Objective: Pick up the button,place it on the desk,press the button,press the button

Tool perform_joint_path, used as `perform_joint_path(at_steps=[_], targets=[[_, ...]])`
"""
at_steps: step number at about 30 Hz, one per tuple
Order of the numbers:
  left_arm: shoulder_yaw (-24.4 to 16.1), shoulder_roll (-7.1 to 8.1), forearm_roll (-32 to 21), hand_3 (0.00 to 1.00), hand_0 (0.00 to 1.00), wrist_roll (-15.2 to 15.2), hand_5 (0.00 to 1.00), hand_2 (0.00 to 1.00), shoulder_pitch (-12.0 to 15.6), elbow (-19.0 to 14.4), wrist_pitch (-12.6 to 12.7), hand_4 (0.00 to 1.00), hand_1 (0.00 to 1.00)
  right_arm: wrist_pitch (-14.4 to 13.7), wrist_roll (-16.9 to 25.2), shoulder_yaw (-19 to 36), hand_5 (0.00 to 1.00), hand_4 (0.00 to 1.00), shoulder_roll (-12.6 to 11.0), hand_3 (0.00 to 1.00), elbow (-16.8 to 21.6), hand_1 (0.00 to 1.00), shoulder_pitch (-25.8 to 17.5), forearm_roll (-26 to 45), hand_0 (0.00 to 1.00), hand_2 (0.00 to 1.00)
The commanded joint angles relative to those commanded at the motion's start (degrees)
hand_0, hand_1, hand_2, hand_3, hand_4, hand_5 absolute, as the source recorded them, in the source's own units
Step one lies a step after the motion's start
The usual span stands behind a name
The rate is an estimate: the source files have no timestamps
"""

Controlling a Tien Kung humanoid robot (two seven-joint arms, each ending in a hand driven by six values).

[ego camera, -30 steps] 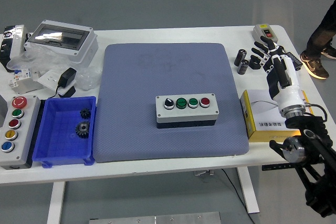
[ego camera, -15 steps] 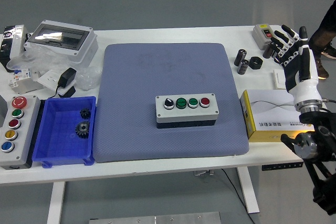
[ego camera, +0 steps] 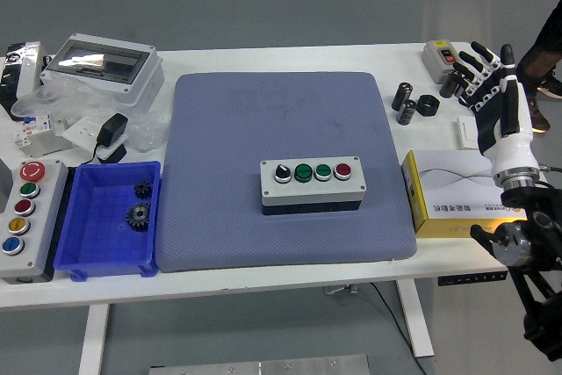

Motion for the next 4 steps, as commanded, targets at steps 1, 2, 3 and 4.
perform_joint_path(at_steps=[1,2,3,4], targets=[[0.03,-0.03,-0.02,0.595,0.667,0.01,0.209,0.562,0.03,0.0,0.0,0.614,0.629,-0.02,-0.02,-0.02,0.936,0.908,0.01,0.795,0.0,0.78,0.01,-0.06,0.812,0.781],[0.05,-0.05,-0.06,0.595,0.667,0.03,0.209,0.562,0.06,0.0,0.01,0.614,0.629,-0.04,-0.05,-0.05,0.936,0.908,0.01,0.795,0.02,0.78,0.02,-0.16,0.812,0.781],[0.06,-0.07,-0.1,0.595,0.667,0.05,0.209,0.562,0.09,-0.01,0.03,0.614,0.629,-0.09,-0.09,-0.08,0.936,0.908,0.01,0.795,0.05,0.78,0.04,-0.32,0.812,0.781],[0.06,-0.09,-0.1,0.595,0.667,0.07,0.209,0.562,0.11,-0.02,0.04,0.614,0.629,-0.12,-0.14,-0.12,0.936,0.908,0.01,0.795,0.06,0.78,0.06,-0.46,0.812,0.781]])
